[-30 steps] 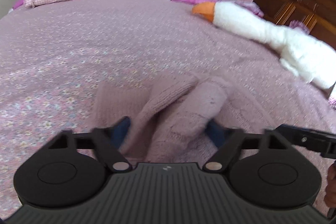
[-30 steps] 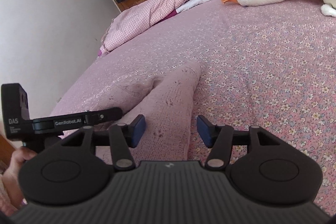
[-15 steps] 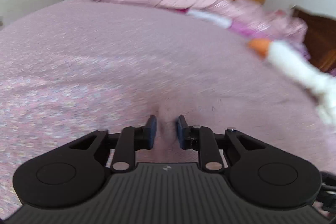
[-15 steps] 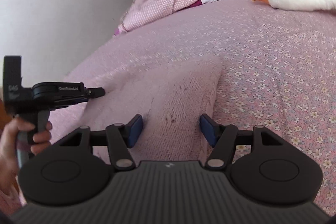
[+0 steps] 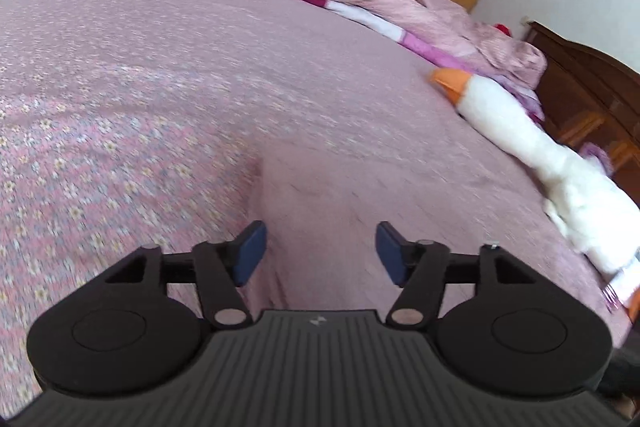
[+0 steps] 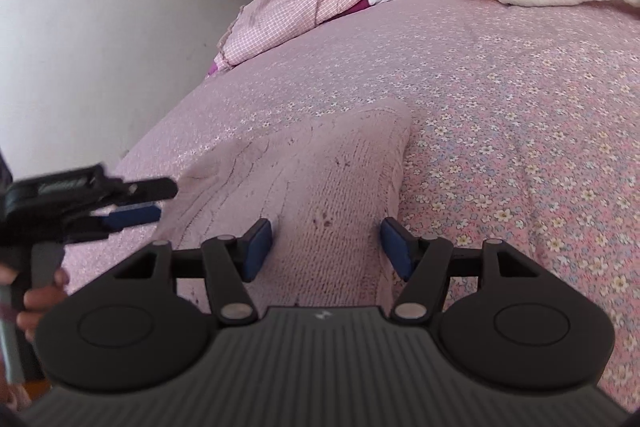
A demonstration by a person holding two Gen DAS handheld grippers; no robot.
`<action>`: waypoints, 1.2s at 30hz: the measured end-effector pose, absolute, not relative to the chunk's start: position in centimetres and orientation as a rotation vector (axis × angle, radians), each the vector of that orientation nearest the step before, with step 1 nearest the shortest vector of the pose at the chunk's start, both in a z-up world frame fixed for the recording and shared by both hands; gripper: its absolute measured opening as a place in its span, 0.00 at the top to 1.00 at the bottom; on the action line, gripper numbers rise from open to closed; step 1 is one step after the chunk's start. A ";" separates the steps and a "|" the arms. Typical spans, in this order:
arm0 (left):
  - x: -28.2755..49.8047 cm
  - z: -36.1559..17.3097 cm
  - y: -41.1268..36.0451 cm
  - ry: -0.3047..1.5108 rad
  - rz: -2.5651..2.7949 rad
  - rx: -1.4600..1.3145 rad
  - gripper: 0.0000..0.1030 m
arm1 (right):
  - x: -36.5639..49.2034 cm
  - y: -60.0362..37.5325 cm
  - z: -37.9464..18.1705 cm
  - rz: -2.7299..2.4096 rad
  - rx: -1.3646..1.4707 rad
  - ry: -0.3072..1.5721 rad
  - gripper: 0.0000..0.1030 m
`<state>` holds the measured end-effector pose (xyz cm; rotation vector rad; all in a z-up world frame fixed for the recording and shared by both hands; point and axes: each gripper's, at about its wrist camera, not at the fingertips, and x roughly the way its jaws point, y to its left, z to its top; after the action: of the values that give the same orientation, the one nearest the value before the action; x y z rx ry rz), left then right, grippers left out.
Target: Fold small clothes
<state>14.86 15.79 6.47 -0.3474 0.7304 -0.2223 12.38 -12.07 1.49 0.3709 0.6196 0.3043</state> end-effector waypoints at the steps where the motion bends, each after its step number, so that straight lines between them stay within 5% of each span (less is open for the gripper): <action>1: 14.3 6.5 15.5 0.737 -0.237 -0.337 0.29 | 12.1 -12.2 1.6 0.300 0.377 0.617 0.38; 9: 12.1 4.5 14.4 0.843 -0.098 -0.137 0.23 | 11.1 -12.4 2.2 0.284 0.351 0.624 0.38; 16: 11.4 3.7 16.4 0.857 -0.097 -0.273 0.22 | 11.0 -11.3 1.6 0.311 0.306 0.648 0.39; 30: 14.3 2.3 16.3 0.921 -0.207 -0.438 0.15 | 15.5 -15.1 -1.5 0.391 0.660 0.829 0.28; 36: 15.3 1.1 16.1 0.911 -0.337 -0.547 0.22 | 16.9 -14.6 -2.4 0.448 0.715 0.838 0.34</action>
<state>15.31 16.10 1.09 -0.5470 0.9108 -0.3374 16.92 -14.55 -2.36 0.7153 0.8380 0.4481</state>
